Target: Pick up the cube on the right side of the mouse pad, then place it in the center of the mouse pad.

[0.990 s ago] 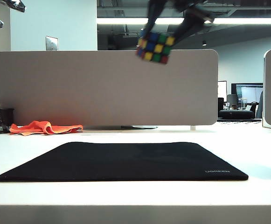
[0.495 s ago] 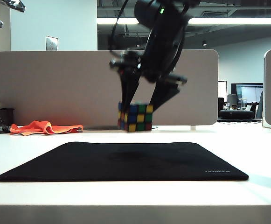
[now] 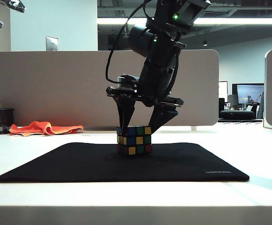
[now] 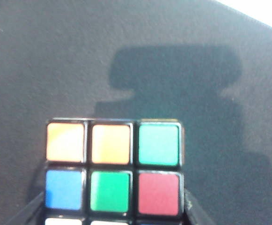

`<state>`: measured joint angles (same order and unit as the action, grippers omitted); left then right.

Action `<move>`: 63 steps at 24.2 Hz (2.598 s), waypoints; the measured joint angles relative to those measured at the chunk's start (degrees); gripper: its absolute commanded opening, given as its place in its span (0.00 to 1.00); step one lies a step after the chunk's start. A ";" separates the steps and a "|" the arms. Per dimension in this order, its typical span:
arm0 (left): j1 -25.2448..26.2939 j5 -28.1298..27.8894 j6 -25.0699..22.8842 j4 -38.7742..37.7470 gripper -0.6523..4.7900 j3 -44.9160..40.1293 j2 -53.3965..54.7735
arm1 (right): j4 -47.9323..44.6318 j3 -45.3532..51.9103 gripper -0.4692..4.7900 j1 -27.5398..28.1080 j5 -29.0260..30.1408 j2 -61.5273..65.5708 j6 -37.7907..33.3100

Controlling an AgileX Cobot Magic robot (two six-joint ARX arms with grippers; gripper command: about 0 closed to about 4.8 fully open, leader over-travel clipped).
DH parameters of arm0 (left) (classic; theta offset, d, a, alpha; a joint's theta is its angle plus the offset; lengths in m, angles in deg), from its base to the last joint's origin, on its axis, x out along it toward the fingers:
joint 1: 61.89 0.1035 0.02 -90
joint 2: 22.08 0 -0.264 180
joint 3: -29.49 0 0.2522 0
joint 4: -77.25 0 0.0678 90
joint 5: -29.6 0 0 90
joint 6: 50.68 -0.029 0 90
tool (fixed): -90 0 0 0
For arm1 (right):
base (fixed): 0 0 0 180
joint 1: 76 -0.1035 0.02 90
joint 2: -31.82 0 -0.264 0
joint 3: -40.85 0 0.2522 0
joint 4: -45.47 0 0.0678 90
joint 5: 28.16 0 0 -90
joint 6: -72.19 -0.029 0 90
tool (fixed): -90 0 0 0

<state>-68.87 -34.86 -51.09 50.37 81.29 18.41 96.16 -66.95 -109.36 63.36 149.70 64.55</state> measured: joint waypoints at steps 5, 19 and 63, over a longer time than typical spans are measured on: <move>0.00 -0.02 0.00 0.02 0.75 0.00 0.00 | 1.46 0.02 0.79 0.00 0.72 -2.43 0.00; 0.04 -0.46 0.02 -3.06 0.11 -0.02 -2.27 | 6.01 1.42 0.08 9.03 -10.73 -30.25 3.85; 0.02 -18.91 3.41 22.95 0.11 -29.86 -19.08 | -29.99 85.05 0.09 15.26 -19.54 -109.98 4.48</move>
<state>-68.85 -53.76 -47.68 73.32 51.44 -0.67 66.17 18.09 -94.10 43.82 39.72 69.03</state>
